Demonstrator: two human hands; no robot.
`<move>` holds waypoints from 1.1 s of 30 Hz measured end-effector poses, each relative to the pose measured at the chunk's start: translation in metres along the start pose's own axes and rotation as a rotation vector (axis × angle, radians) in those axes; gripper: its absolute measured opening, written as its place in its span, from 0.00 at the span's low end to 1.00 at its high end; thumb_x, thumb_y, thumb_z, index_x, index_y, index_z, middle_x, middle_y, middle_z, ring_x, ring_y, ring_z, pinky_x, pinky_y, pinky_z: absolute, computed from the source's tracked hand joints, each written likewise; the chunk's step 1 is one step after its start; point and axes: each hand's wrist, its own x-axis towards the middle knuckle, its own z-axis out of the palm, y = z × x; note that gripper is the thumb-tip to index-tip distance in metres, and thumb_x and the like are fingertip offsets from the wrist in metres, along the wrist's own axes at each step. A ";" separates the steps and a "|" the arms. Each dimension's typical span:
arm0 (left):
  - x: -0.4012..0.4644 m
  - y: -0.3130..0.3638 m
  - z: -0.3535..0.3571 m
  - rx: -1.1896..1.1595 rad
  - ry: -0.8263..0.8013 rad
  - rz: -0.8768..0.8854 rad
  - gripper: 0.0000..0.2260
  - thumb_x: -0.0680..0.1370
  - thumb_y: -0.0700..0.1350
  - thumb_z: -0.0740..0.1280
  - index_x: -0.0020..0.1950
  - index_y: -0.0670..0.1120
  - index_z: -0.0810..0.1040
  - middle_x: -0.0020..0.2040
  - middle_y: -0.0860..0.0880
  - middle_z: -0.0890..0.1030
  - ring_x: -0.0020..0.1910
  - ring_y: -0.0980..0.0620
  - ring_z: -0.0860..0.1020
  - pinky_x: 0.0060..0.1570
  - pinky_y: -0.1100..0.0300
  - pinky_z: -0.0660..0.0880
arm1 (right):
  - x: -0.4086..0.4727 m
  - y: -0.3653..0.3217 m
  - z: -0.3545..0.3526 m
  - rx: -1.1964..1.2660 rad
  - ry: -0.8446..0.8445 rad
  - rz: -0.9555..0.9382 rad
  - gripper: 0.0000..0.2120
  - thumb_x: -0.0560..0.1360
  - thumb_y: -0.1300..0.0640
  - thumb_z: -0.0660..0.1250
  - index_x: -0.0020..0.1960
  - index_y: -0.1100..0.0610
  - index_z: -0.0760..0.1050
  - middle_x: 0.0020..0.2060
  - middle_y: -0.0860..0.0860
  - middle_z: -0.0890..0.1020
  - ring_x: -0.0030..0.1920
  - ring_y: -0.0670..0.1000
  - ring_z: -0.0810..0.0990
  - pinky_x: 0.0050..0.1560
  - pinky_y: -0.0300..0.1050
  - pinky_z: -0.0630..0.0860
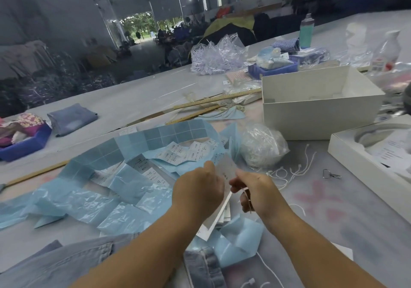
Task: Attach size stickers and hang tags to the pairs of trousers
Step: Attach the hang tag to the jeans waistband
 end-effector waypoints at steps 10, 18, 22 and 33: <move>-0.047 -0.014 -0.085 -0.394 0.025 0.168 0.09 0.80 0.53 0.61 0.42 0.51 0.72 0.45 0.55 0.74 0.41 0.56 0.73 0.40 0.61 0.71 | -0.053 -0.058 0.034 0.096 -0.148 -0.114 0.13 0.80 0.56 0.61 0.42 0.61 0.79 0.31 0.54 0.79 0.29 0.49 0.75 0.30 0.43 0.71; -0.100 -0.049 -0.168 -0.988 -0.083 -0.281 0.14 0.75 0.52 0.71 0.58 0.50 0.75 0.47 0.50 0.85 0.46 0.51 0.83 0.46 0.53 0.79 | -0.124 -0.073 0.062 0.094 -0.404 -0.215 0.11 0.77 0.64 0.61 0.38 0.62 0.78 0.28 0.61 0.75 0.25 0.51 0.70 0.25 0.43 0.64; -0.140 -0.048 -0.186 -1.077 -0.071 -0.306 0.15 0.68 0.49 0.68 0.52 0.45 0.82 0.44 0.48 0.86 0.46 0.46 0.84 0.46 0.52 0.79 | -0.149 -0.069 0.071 0.078 -0.541 -0.248 0.16 0.75 0.52 0.62 0.40 0.65 0.79 0.32 0.60 0.78 0.25 0.49 0.70 0.24 0.40 0.65; -0.197 -0.037 -0.182 -0.952 0.118 -0.297 0.13 0.75 0.40 0.63 0.47 0.59 0.80 0.33 0.50 0.79 0.30 0.54 0.76 0.30 0.61 0.74 | -0.195 -0.070 0.074 0.385 -0.548 -0.226 0.16 0.75 0.73 0.55 0.46 0.60 0.79 0.32 0.58 0.78 0.22 0.48 0.64 0.23 0.37 0.58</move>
